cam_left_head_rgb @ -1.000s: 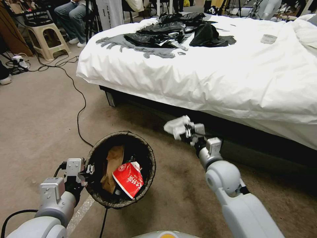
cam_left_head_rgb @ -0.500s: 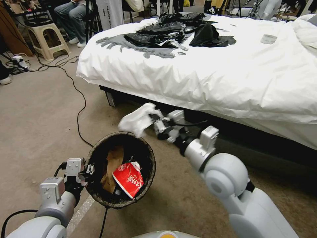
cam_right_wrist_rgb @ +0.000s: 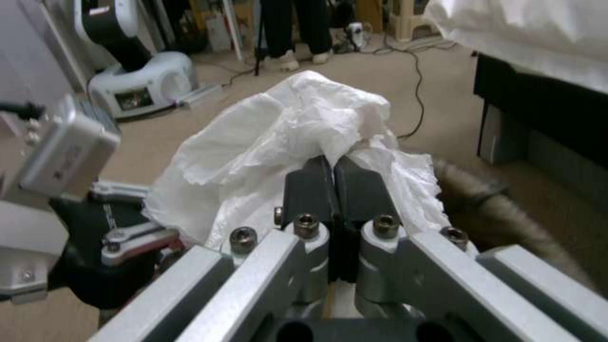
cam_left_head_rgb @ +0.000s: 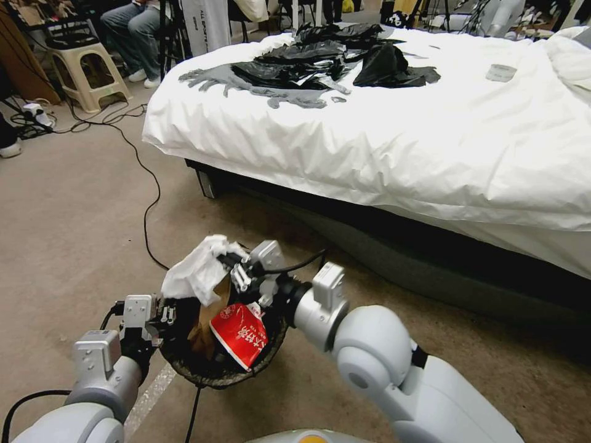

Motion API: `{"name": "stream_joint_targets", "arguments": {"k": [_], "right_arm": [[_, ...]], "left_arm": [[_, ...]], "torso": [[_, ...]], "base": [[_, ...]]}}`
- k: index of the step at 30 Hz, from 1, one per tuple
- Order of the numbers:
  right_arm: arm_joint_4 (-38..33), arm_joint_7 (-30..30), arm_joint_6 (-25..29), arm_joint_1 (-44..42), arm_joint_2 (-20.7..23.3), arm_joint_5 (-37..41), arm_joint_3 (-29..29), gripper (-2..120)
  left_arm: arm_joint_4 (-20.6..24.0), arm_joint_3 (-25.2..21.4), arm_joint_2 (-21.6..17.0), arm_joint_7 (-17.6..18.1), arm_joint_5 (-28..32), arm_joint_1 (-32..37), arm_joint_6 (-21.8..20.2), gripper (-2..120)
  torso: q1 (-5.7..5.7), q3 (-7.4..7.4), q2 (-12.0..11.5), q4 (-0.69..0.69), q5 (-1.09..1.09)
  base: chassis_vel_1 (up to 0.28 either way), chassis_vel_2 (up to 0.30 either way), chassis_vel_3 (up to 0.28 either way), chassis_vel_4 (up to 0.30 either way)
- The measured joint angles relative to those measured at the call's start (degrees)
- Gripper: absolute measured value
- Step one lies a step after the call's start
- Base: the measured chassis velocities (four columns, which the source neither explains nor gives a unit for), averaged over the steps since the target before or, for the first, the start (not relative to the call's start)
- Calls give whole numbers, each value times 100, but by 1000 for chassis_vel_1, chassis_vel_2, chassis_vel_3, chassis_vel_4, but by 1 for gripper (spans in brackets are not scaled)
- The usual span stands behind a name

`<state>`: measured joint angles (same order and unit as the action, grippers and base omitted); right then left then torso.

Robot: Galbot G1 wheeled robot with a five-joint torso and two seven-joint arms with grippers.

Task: Pick up the trash bin, then pick up the garbage from the floor and place it into the trash bin.

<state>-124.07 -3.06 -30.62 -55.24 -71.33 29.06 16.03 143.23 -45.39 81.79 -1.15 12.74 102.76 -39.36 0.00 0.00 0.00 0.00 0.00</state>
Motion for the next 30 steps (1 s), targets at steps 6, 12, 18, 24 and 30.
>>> {"name": "stream_joint_targets", "arguments": {"k": [6,12,18,24,30], "right_arm": [[402,-93,40,-60,-105,-234,271,0],[722,-159,116,-137,-146,-534,344,0],[868,-316,70,-210,-188,-630,441,10],[920,-450,27,-219,-193,-625,460,29],[866,-547,-19,-218,-175,-551,381,48]], "left_arm": [[0,0,0,0,0,0,0,1],[0,0,0,0,0,0,0,1],[0,0,0,0,0,0,0,1],[0,0,0,0,0,0,0,1],[0,0,0,0,0,0,0,1]], "torso": [[0,0,0,0,0],[0,0,0,0,0],[0,0,0,0,-1],[0,0,0,0,-1],[0,0,0,0,-1]], "base": [[0,0,0,0],[0,0,0,0],[0,0,0,0],[0,0,0,0],[0,0,0,0]]}}
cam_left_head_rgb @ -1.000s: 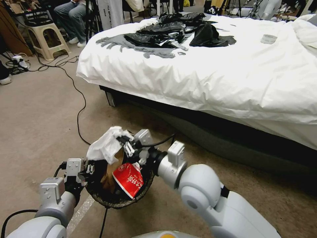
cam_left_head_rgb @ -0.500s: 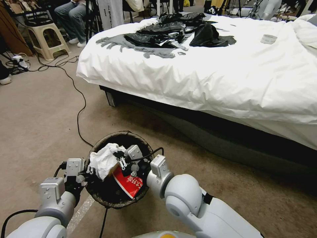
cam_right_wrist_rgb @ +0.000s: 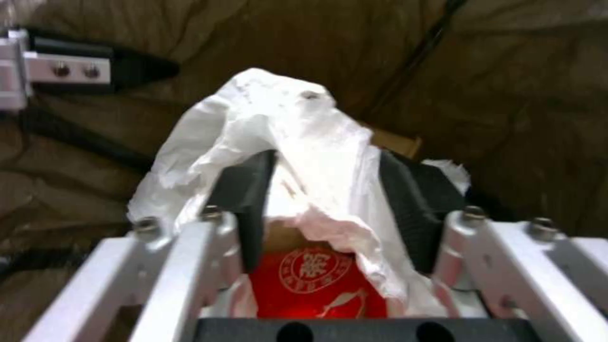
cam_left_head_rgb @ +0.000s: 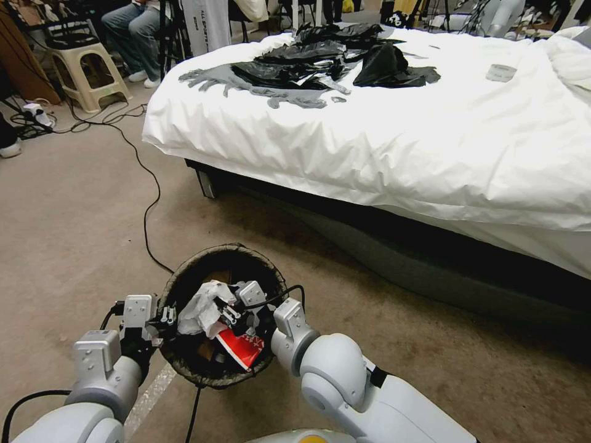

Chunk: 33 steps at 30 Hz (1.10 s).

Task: Pick up the trash bin, then pick up the garbage from the floor and place it into the trash bin.

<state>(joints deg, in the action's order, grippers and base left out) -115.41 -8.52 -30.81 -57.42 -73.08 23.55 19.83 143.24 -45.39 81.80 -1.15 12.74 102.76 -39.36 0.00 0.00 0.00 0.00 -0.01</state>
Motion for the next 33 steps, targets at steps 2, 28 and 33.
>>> {"name": "stream_joint_targets", "arguments": {"k": [2,28,33], "right_arm": [[-81,-35,-36,-1,12,70,-25,60],[-841,-2370,-1104,383,-73,3661,-195,100],[-826,-2842,-1129,417,-139,3923,-145,100]], "left_arm": [[0,0,0,0,0,0,0,1],[0,0,0,0,0,0,0,1],[0,0,0,0,0,0,0,1]], "torso": [[0,0,0,0,0],[0,0,0,0,1],[0,0,0,0,1]], "base": [[0,0,0,0],[0,0,0,0],[0,0,0,0]]}}
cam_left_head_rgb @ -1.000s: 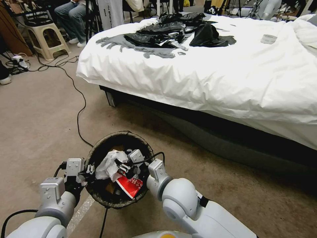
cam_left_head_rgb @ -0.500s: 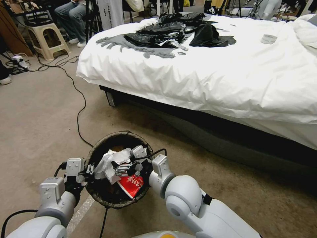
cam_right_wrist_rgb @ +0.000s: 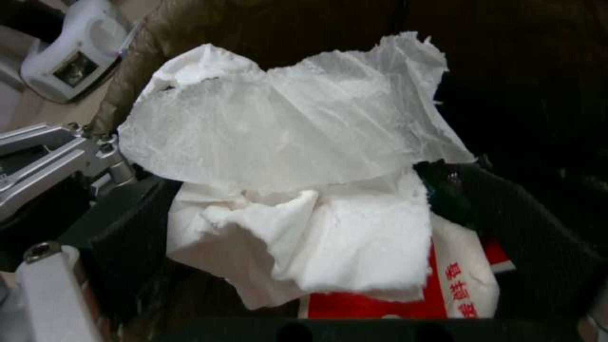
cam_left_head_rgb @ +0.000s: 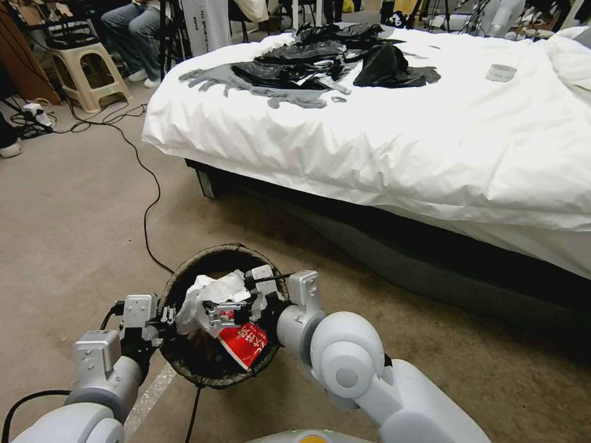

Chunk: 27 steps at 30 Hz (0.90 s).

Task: Pick up the trash bin, then pick up the garbage from the floor and place it into the trash bin.

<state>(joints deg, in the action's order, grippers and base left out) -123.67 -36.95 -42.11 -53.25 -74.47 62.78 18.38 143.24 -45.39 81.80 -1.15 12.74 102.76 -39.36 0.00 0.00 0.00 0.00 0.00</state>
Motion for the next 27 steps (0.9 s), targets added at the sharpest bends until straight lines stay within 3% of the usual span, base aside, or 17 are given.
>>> {"name": "stream_joint_targets", "arguments": {"k": [4,7,12,17,27], "right_arm": [[-30,-468,-2,40,-46,476,21,100],[-1,-1306,-3,193,-123,1240,23,100],[104,-1920,-3,351,-197,1659,34,100],[189,-2268,89,474,-270,1842,84,100],[224,-2285,114,548,-292,1843,106,100]], "left_arm": [[0,0,0,0,0,0,0,1],[0,0,0,0,0,0,0,1],[0,0,0,0,0,0,0,1],[0,0,0,0,0,0,0,1],[0,0,0,0,0,0,0,1]], "torso": [[0,0,0,0,0],[0,0,0,0,0],[0,0,0,0,0],[0,0,0,0,0],[0,0,0,0,0]], "base": [[0,0,0,0],[0,0,0,0],[0,0,0,0],[0,0,0,0],[0,0,0,0]]}}
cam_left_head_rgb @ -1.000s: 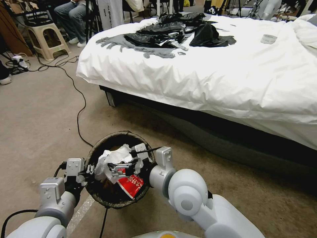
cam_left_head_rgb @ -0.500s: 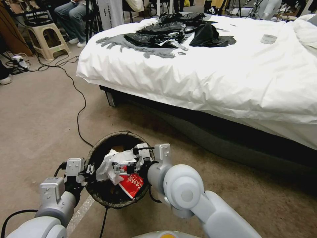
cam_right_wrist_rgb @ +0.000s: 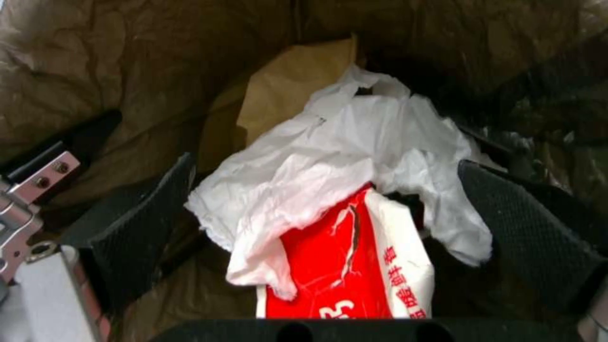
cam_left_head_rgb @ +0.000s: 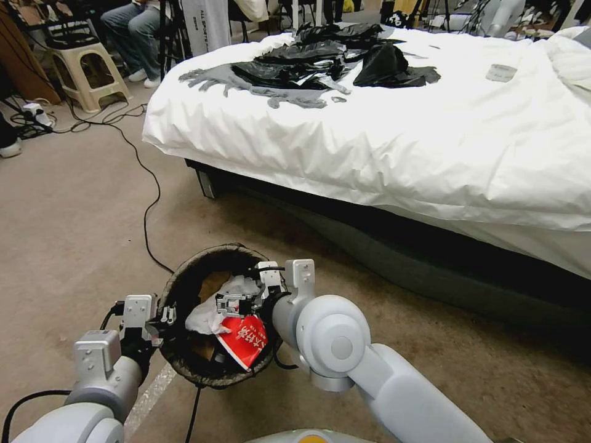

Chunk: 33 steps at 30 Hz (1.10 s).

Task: Pick up the trash bin, then pick up the garbage from the floor and place it into the trash bin.

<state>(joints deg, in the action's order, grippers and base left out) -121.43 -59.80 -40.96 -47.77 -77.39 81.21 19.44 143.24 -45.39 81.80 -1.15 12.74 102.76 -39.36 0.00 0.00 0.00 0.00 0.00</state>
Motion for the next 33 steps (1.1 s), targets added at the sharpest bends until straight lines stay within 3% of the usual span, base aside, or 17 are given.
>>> {"name": "stream_joint_targets", "arguments": {"k": [11,13,14,17,18,23,25,26,29,30,33], "right_arm": [[-28,58,29,42,29,-53,-14,100],[-214,631,179,-66,129,-651,-96,100],[-214,631,179,-66,129,-651,-96,100],[-594,1814,348,-289,354,-1799,-404,100],[-594,1814,348,-289,354,-1799,-404,100],[-1079,3080,518,-795,729,-3051,-1148,100],[-1204,3781,1007,-1158,1066,-4194,-1547,100],[-1204,3781,1007,-1158,1066,-4194,-1547,100],[-1217,4293,1844,-1872,1361,-5415,-1980,100],[-1217,4293,1844,-1872,1361,-5415,-1980,100],[-1138,4471,2524,-2710,1350,-6354,-2628,100]], "left_arm": [[0,0,0,0,0,0,0,1],[0,0,0,0,0,0,0,1],[0,0,0,0,0,0,0,1],[0,0,0,0,0,0,0,1],[0,0,0,0,0,0,0,1],[0,0,0,0,0,0,0,1],[0,0,0,0,0,0,0,1],[0,0,0,0,0,0,0,1],[0,0,0,0,0,0,0,1],[0,0,0,0,0,0,0,1],[0,0,0,0,0,0,0,1]], "torso": [[0,0,0,0,0],[0,0,0,-1,-1],[0,0,0,-1,-1],[0,0,0,0,-1],[0,0,0,0,-1],[0,0,0,0,-2],[0,0,0,0,-1],[0,0,0,0,-1],[0,0,0,-1,-1],[0,0,0,-1,-1],[0,0,0,0,-1]], "base": [[0,0,0,0],[0,0,0,0],[0,0,0,0],[0,0,0,0],[0,0,0,0],[0,0,0,0],[0,0,0,0],[0,0,0,0],[0,0,0,0],[0,0,0,0],[0,0,0,0]]}}
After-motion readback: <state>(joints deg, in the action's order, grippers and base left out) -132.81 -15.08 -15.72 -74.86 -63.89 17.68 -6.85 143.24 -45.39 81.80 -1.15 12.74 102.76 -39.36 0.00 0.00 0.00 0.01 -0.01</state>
